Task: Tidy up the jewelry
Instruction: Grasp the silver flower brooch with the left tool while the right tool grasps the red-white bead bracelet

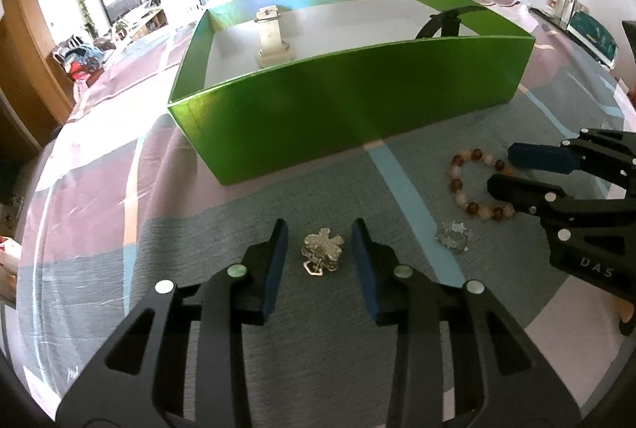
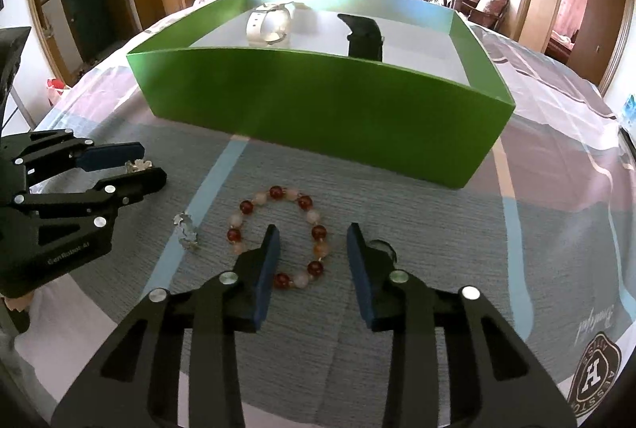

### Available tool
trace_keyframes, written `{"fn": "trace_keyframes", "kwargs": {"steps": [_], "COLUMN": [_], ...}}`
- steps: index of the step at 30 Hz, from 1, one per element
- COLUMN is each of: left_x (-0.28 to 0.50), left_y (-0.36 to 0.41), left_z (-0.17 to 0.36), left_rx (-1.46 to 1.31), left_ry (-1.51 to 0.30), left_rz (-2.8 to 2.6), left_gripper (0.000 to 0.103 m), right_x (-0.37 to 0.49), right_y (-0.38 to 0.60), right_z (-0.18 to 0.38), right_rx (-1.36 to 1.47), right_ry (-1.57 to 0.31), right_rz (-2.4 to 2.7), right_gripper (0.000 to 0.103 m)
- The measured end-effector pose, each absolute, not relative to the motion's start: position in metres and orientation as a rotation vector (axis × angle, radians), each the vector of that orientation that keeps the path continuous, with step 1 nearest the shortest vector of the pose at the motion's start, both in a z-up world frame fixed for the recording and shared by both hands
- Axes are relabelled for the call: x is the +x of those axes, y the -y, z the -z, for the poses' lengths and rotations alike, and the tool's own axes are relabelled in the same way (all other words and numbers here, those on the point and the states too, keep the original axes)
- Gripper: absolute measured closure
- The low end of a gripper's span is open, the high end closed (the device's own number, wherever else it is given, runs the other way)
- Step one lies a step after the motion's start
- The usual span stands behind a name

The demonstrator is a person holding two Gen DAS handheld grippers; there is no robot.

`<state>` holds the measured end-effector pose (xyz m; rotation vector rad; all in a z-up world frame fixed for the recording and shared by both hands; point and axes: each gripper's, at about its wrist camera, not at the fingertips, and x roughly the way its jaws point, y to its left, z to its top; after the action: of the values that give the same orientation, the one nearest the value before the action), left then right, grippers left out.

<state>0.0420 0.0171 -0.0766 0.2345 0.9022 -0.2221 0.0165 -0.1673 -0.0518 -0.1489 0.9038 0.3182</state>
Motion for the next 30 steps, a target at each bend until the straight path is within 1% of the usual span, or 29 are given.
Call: {"fn": "trace_keyframes", "kwargs": {"steps": [7, 11, 15, 18, 30], "left_x": [0.0459, 0.0477, 0.0489, 0.0488, 0.0498], "left_y": [-0.0215, -0.0240, -0.0247, -0.0241, -0.0252], "left_z": [0.0755, 0.0758, 0.0761, 0.0761, 0.0761], "left_rx": [0.210, 0.202, 0.201, 0.211, 0.210], "left_ry": [-0.910, -0.914, -0.916, -0.911, -0.912], "left_rz": [0.231, 0.226, 0.219, 0.207, 0.208], "left_gripper": [0.069, 0.063, 0.061, 0.058, 0.058], "right_x": [0.0152, 0.0156, 0.0145, 0.0146, 0.0155], "right_y": [0.1655, 0.1662, 0.1649, 0.1657, 0.1678], "right_z": [0.0516, 0.0519, 0.0523, 0.0521, 0.0521], "right_rx": [-0.165, -0.157, -0.166, -0.162, -0.136], "right_ry": [-0.896, -0.898, -0.891, -0.894, -0.896], "right_rz": [-0.309, -0.309, -0.310, -0.310, -0.310], "right_gripper": [0.068, 0.068, 0.067, 0.067, 0.067]}}
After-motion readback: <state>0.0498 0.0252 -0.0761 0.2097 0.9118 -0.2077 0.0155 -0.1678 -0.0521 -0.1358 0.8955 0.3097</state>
